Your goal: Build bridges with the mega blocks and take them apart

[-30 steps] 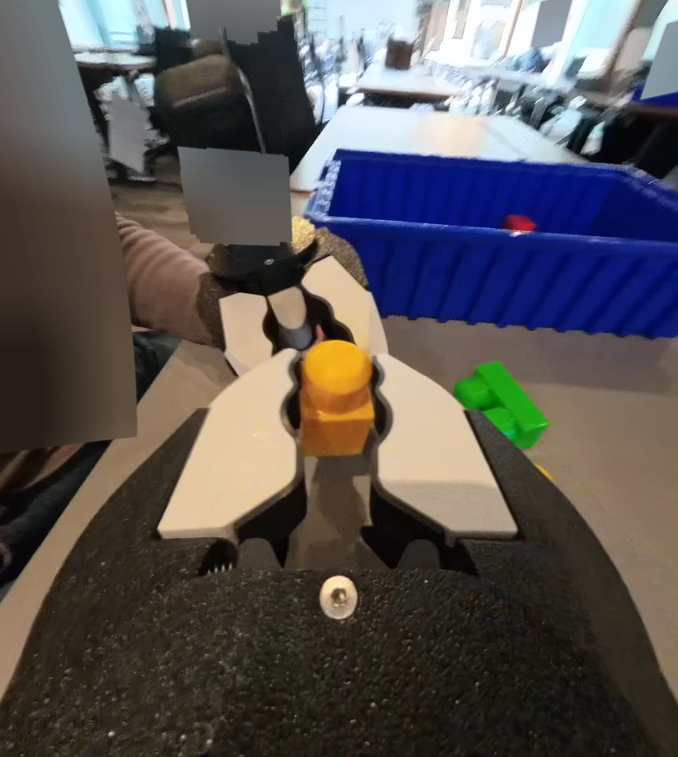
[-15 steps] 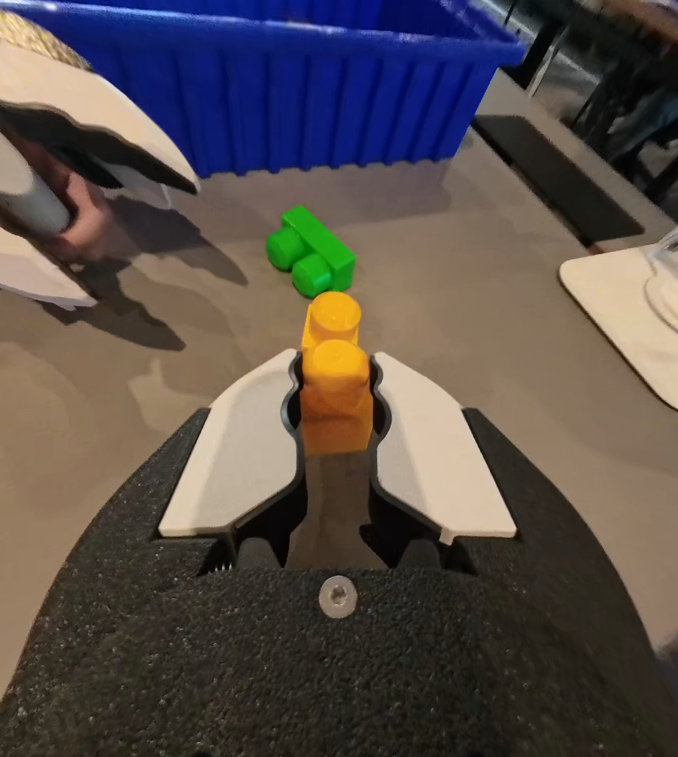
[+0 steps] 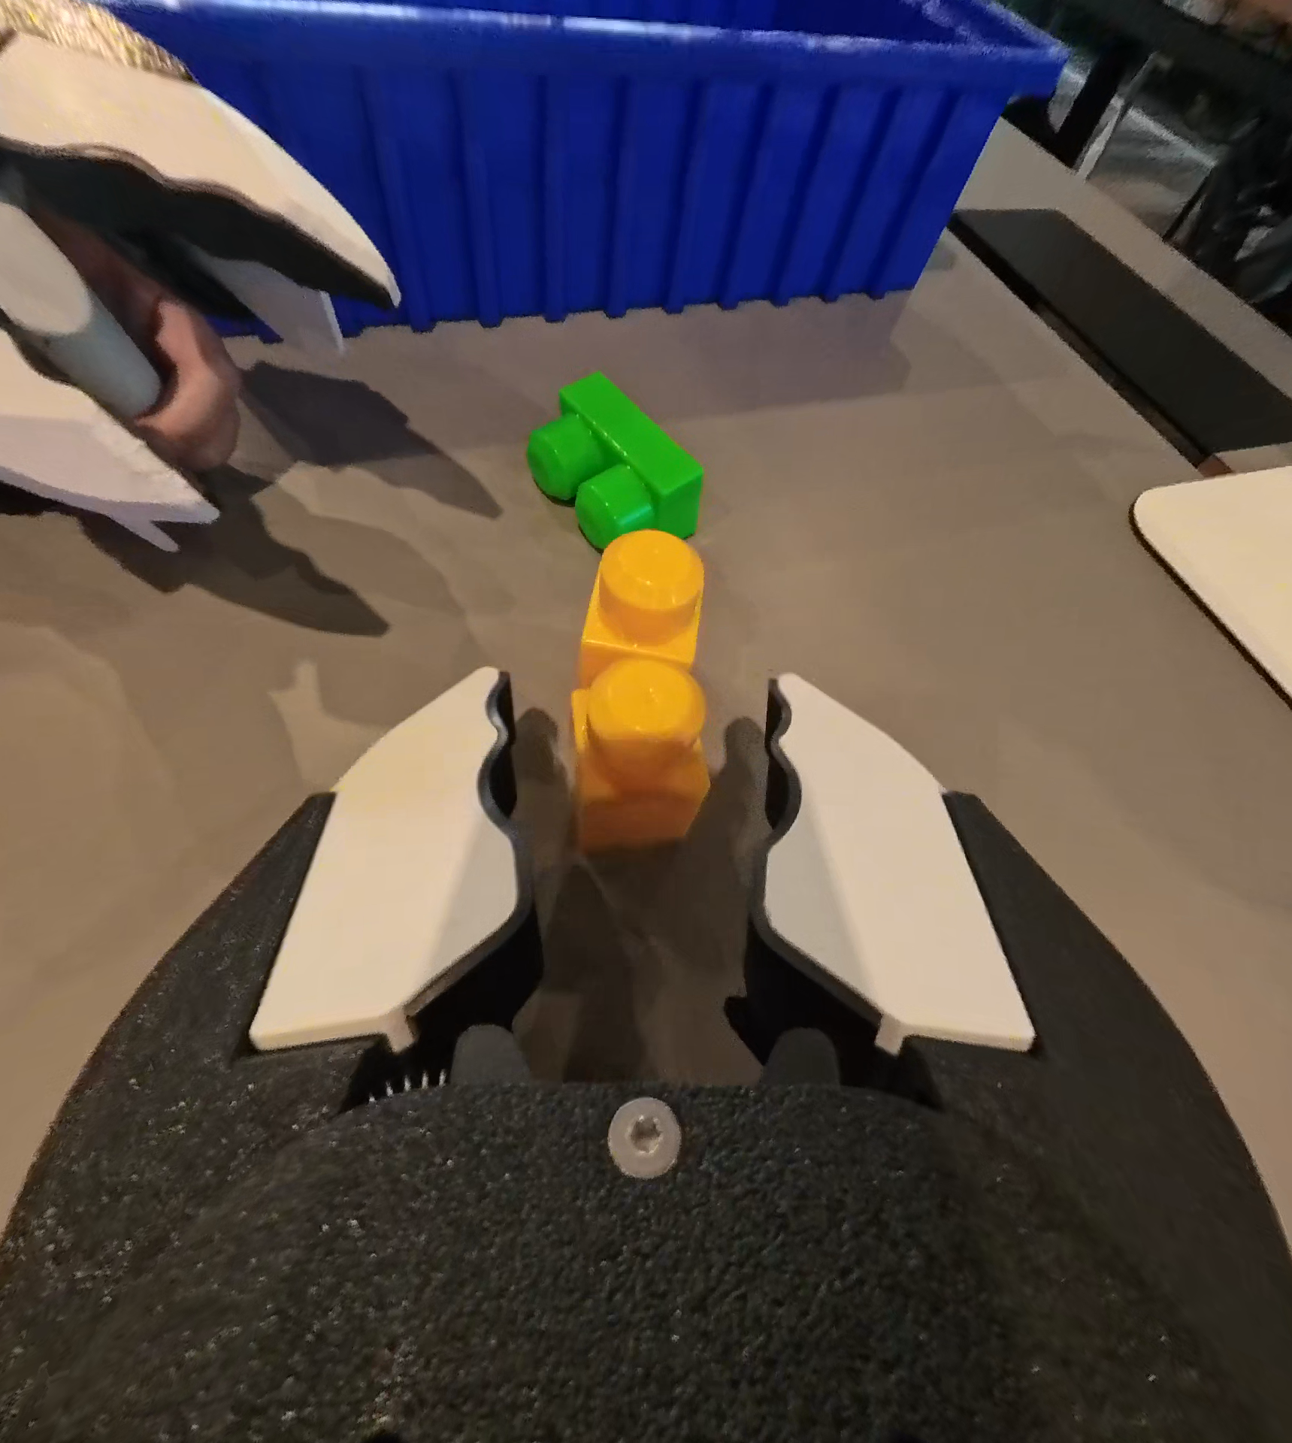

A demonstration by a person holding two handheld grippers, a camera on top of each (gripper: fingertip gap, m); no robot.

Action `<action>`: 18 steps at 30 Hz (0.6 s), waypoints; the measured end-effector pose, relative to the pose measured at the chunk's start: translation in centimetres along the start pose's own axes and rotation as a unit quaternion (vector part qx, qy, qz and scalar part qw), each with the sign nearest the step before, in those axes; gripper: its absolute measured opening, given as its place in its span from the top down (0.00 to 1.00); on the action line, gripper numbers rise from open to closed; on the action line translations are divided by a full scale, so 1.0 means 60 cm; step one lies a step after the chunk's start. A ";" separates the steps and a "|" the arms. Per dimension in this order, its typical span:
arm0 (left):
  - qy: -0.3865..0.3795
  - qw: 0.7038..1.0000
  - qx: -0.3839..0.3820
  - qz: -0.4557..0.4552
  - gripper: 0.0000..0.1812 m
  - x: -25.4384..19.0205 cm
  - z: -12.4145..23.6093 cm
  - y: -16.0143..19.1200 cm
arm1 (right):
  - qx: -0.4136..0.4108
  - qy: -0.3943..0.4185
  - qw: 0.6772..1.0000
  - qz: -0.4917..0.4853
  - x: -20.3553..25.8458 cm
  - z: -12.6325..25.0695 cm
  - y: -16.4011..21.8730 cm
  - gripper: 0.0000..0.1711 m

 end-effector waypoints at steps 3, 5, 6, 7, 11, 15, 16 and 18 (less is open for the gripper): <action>0.001 1.000 0.000 0.001 0.70 0.000 0.000 0.000 | 0.053 -0.004 0.999 0.002 0.000 0.007 0.010 0.67; 0.001 1.000 0.001 0.000 0.70 0.000 0.000 0.000 | 0.076 -0.008 0.997 0.001 0.000 0.009 0.016 0.73; 0.001 1.000 0.001 0.000 0.71 0.000 0.000 0.000 | 0.081 -0.008 0.997 -0.002 0.000 0.008 0.018 0.76; 0.001 1.000 0.001 -0.001 0.71 -0.001 0.000 0.000 | 0.086 -0.007 0.996 -0.006 0.000 0.006 0.020 0.77; 0.000 1.000 0.000 0.001 0.71 0.000 0.000 0.000 | 0.089 -0.001 0.996 -0.009 0.001 0.000 0.020 0.80; 0.000 1.000 0.000 0.001 0.71 0.000 0.000 0.000 | 0.086 0.007 0.996 -0.005 0.000 -0.005 0.019 0.80; 0.000 1.000 0.000 0.001 0.71 0.000 0.000 0.000 | 0.084 0.008 0.996 -0.003 0.000 -0.006 0.019 0.80; 0.000 1.000 0.000 0.001 0.71 0.000 0.000 0.000 | 0.077 0.010 0.997 0.006 -0.001 -0.008 0.020 0.80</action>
Point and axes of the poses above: each gripper's, where its closed fingertips meet, z back along the fingers, y out of its underside, x = y × z across the jaws, the point moved 8 cm from there along z, back along the fingers, and after that the axes turned 11 degrees about -x, right-handed, at the moved point
